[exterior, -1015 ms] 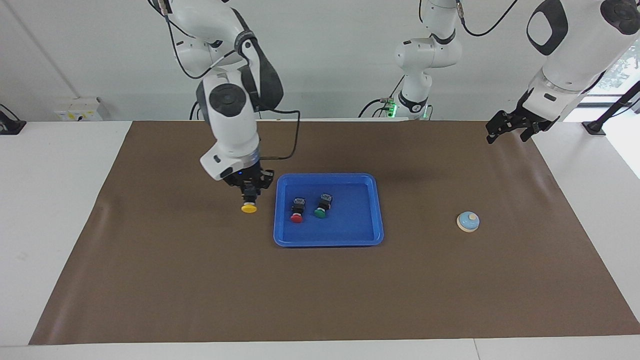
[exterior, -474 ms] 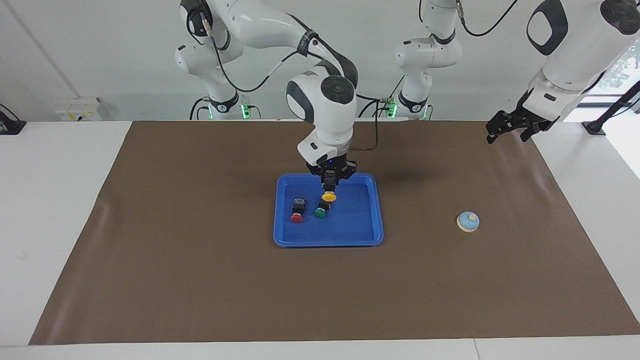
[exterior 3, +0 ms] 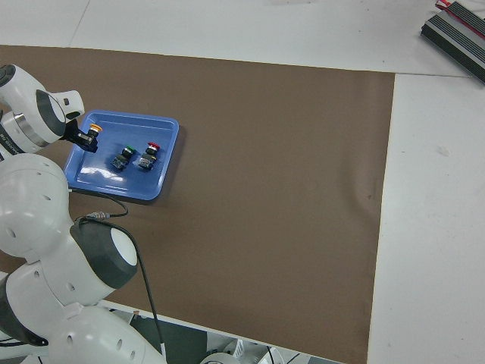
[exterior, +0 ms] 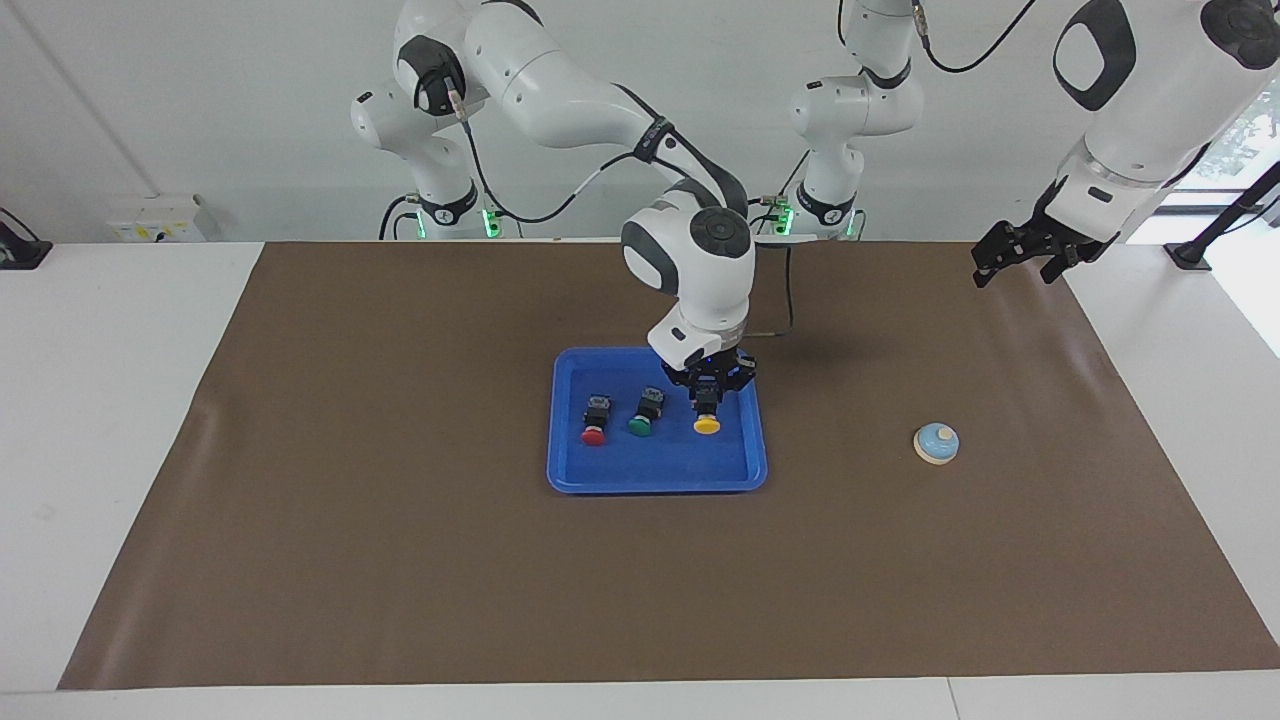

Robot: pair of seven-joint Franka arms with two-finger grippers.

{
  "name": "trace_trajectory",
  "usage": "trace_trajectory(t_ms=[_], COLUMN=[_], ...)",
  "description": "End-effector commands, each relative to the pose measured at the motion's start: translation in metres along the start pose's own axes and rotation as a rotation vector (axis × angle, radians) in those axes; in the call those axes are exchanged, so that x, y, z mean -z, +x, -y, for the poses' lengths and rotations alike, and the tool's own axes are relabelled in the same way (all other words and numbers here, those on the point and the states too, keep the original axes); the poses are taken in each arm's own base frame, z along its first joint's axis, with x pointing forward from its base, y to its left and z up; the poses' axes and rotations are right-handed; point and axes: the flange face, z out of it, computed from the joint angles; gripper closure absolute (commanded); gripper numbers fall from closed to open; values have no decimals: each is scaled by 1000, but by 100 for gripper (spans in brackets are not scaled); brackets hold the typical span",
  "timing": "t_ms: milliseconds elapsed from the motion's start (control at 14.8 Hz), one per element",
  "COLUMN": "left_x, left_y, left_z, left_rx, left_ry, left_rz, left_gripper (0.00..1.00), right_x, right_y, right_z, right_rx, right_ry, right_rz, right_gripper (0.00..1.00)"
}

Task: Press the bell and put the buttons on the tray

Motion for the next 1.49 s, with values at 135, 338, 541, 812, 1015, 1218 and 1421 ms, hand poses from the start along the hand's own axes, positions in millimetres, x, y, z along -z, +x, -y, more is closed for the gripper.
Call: trace_trajectory(t_ms=[135, 338, 541, 812, 1015, 1218, 1421], left_x=[5, 5, 5, 5, 5, 5, 5], left_y=[-3, -3, -3, -3, -3, -3, -3], left_z=[1, 1, 1, 1, 1, 1, 1], left_rx=[14, 14, 14, 14, 14, 14, 14], left_ry=[-13, -13, -13, -13, -13, -13, -13], left_rz=[-2, -2, -2, -2, -2, -2, -2], left_gripper=[0, 0, 0, 0, 0, 0, 0], right_x=[-18, -17, 10, 66, 105, 142, 172], right_y=[7, 7, 12, 51, 75, 104, 129], right_z=[0, -2, -12, -60, -97, -160, -230], right_rx=[-8, -24, -61, -160, -175, -136, -40], right_ry=[14, 14, -4, 24, 31, 11, -5], right_rz=[-16, 3, 14, 41, 21, 38, 65], right_gripper=[100, 95, 0, 0, 0, 0, 0])
